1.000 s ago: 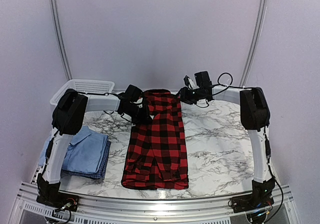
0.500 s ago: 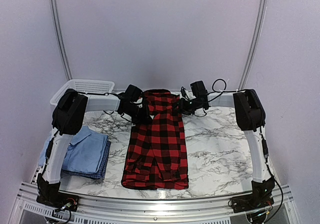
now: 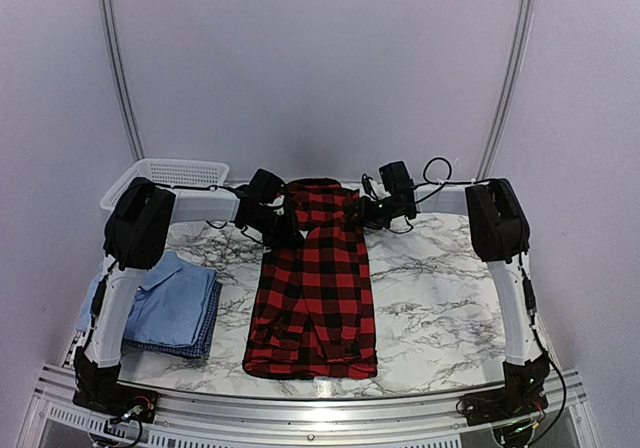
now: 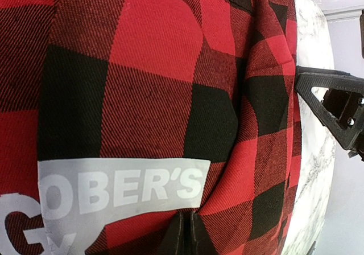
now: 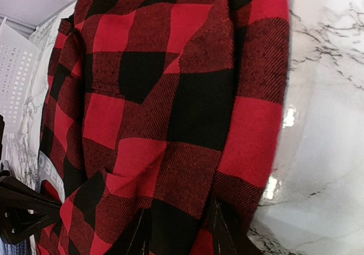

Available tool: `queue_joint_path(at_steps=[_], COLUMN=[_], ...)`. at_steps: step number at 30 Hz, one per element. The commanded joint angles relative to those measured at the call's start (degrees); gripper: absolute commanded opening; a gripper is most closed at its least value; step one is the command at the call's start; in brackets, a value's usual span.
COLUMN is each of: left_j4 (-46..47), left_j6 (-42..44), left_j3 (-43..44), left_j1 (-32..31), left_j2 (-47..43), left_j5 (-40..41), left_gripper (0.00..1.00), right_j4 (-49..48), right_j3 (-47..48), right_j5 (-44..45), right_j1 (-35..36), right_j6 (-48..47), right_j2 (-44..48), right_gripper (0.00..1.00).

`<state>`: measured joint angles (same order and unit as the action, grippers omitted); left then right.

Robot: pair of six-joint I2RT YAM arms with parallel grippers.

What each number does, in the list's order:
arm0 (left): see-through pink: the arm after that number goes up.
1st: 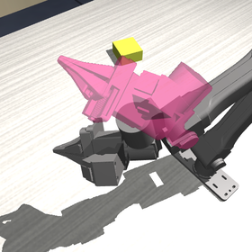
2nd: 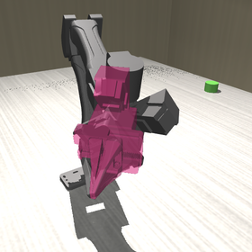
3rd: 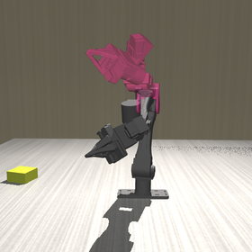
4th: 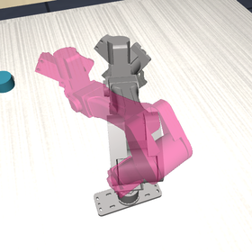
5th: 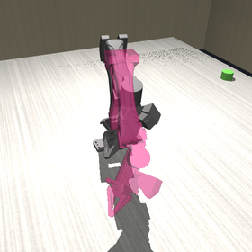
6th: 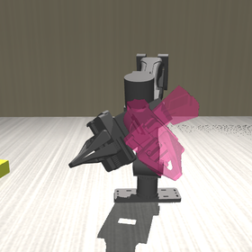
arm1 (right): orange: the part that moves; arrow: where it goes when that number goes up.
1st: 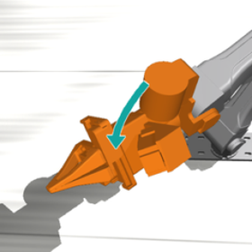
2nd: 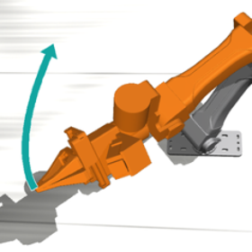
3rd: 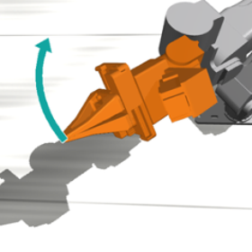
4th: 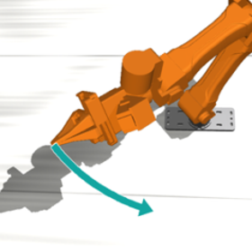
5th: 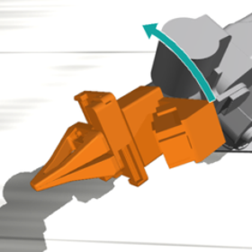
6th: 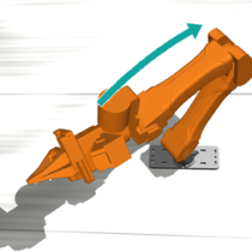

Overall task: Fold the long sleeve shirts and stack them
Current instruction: Smooth out the rectangle-folded shirt at the center of the board.

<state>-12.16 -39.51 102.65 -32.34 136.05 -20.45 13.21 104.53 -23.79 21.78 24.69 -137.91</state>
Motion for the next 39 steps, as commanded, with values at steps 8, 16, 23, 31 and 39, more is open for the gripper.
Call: queue_joint_path(at_steps=[8, 16, 23, 31, 39], left_j4=[0.1, 0.2, 0.2, 0.2, 0.3], left_j6=[0.2, 0.2, 0.2, -0.2, -0.4], left_j3=[1.1, 1.0, 0.9, 0.4, 0.4], left_j1=[0.5, 0.5, 0.5, 0.7, 0.8], left_j2=[-0.8, -0.9, -0.9, -1.0, -0.7], left_j5=[0.9, 0.9, 1.0, 1.4, 1.3], left_gripper=[0.07, 0.07, 0.07, 0.07, 0.07], right_j4=[3.1, 3.2, 4.1, 3.1, 2.5], right_j3=[5.8, 6.5, 6.3, 2.0, 0.5], right_j5=[2.5, 2.7, 5.7, 11.2, 11.4], right_j1=[2.4, 2.9, 2.9, 1.9, 1.6], right_j6=[-1.9, -1.0, -1.0, -1.0, -1.1], right_j2=[-2.5, -3.0, -1.2, 3.1, 3.6], right_gripper=[0.35, 0.29, 0.07, 0.00, 0.00])
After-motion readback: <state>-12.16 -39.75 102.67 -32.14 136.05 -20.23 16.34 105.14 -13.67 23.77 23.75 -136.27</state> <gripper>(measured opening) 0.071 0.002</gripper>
